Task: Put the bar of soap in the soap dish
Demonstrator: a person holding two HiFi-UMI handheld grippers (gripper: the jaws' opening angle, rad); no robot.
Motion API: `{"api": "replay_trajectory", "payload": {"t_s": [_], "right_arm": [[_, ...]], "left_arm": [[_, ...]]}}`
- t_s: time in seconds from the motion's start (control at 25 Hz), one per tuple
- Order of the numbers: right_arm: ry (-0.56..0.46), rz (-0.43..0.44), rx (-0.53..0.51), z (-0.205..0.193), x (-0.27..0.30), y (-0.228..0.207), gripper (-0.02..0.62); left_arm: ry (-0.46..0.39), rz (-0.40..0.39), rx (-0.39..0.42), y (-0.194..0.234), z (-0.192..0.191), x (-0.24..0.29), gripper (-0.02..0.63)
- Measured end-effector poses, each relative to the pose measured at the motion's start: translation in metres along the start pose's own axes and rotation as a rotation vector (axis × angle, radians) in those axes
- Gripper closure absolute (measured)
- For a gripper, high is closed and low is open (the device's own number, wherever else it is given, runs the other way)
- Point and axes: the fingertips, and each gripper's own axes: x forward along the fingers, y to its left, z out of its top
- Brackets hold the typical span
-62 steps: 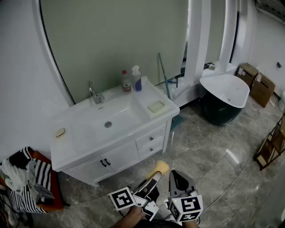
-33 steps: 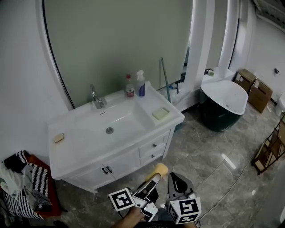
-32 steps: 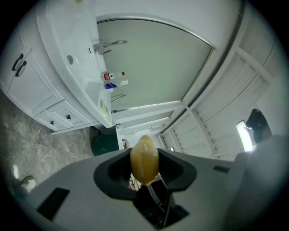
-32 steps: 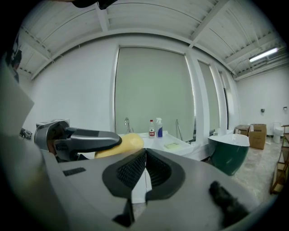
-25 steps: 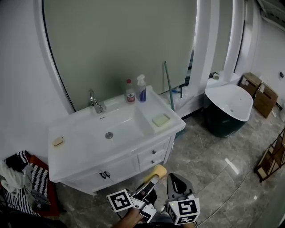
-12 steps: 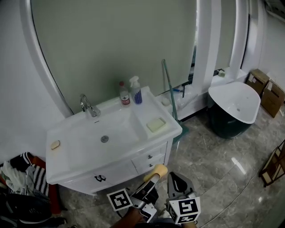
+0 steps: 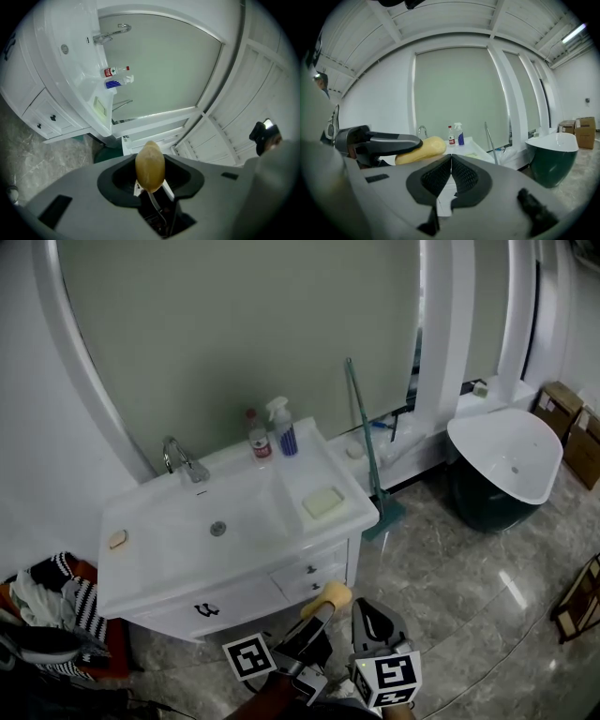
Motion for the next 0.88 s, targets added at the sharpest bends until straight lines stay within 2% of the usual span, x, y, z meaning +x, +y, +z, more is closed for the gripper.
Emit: {"api": "replay_trajectory", "payload": {"t_s": [0.52,0.88], "right_arm": [[0.028,0.001,-0.018,-0.002,0.017,-0.026,0.583],[0.037,-0.009,-0.039,0.012,0.064,-0.042,0.583]], "left_arm": [[0.002,0.006,-0.022,0.014,0.006,0.032,0.449],[0.009,-0.005,-0.036,0.028,0.042,0.067,0.45]]}}
